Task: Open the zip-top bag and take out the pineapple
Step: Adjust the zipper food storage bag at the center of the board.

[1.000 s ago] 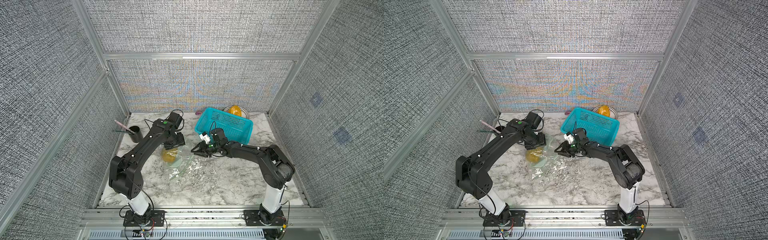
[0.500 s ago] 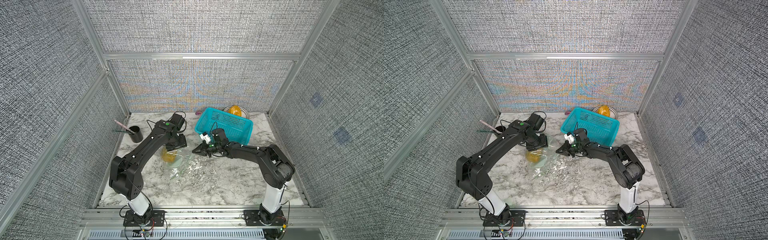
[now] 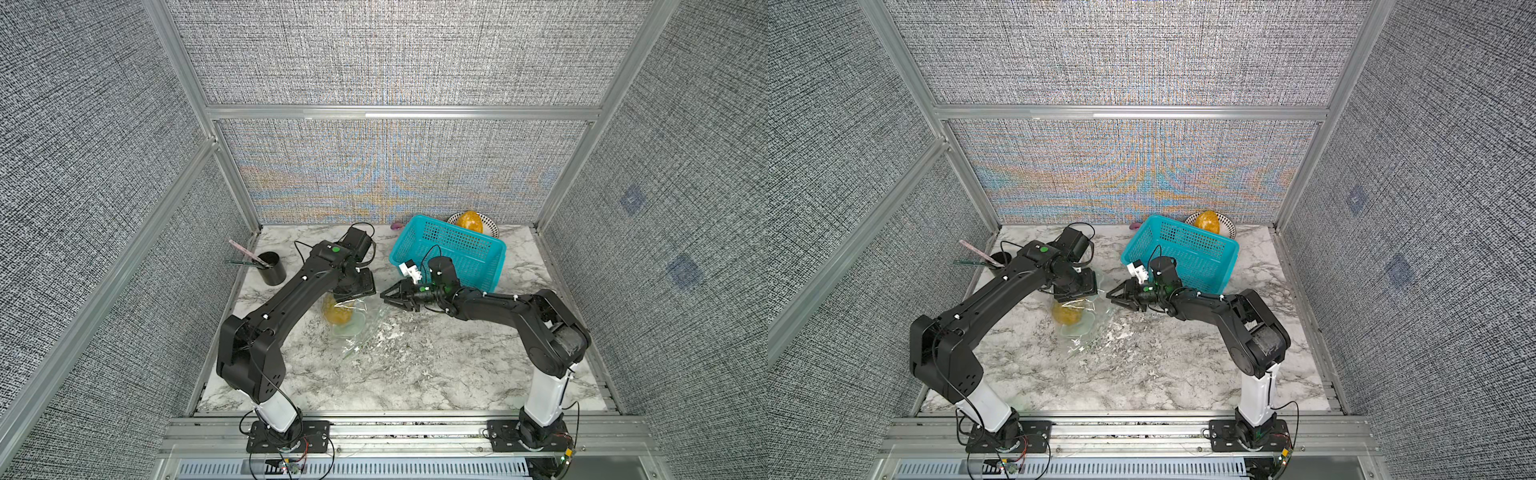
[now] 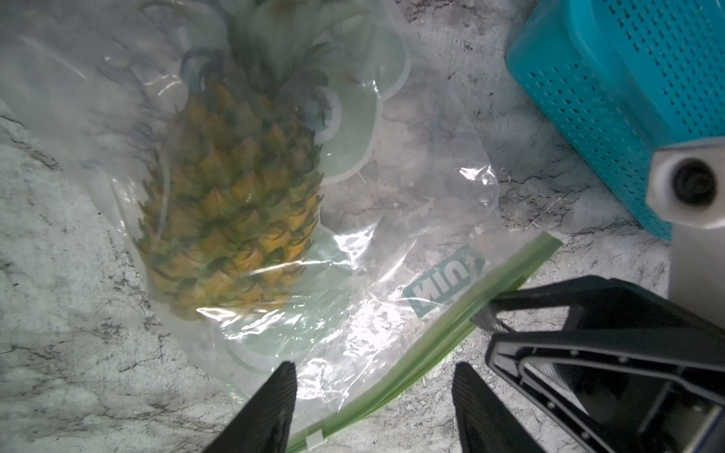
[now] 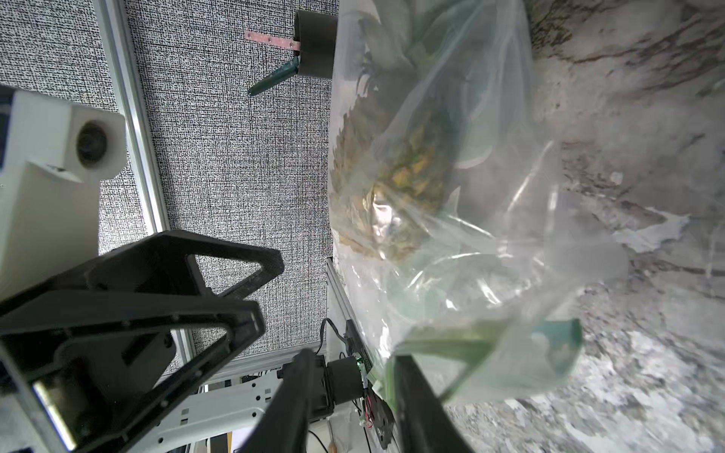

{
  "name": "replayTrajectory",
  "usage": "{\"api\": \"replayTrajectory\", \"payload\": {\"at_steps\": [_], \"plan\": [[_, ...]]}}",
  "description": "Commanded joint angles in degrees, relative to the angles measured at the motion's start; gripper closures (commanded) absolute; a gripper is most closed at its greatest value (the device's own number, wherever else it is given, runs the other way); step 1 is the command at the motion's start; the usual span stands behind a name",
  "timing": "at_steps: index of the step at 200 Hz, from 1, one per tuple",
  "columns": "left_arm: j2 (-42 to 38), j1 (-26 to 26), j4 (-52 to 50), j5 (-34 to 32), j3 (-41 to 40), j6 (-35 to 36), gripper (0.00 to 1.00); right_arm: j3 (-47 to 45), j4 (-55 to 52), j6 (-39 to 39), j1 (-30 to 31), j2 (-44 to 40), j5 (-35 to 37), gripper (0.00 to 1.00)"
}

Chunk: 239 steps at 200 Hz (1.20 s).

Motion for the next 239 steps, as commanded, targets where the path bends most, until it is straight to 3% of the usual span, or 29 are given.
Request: {"api": "replayTrajectory", "payload": {"at_steps": [1,37,62,81,107,154,239], "plan": [[-0.8,0.1,0.8,-1.2,-0.1,0.3,0.34,1.3,-3.1,-2.3,0.1,1.0,0.4,0.55],[-1.2,-0.2,0.1,-1.1,-0.6,1.9,0.34,1.8,-6.2,-3.4,0.1,2.7,0.6,0.54],[-1.3,0.3,-2.0,-7.3,-1.5,2.6,0.34,2.4,-10.7,-6.3,0.2,2.8,1.2,0.61],[-0.2,2.2,-0.7,-9.5,-1.6,3.9,0.33,2.3,-12.9,-8.5,0.2,2.5,1.5,0.65],[3.0,6.7,0.6,-7.5,0.1,5.7,0.33,2.3,-16.1,-10.8,0.2,2.2,1.8,0.65],[10.7,9.3,1.8,-7.5,5.8,7.7,0.33,2.8,-23.3,-15.8,0.2,1.2,3.0,0.43],[13.8,12.3,4.2,-6.4,4.4,7.5,0.33,1.4,-21.4,-15.2,2.2,0.9,3.3,0.37]]}}
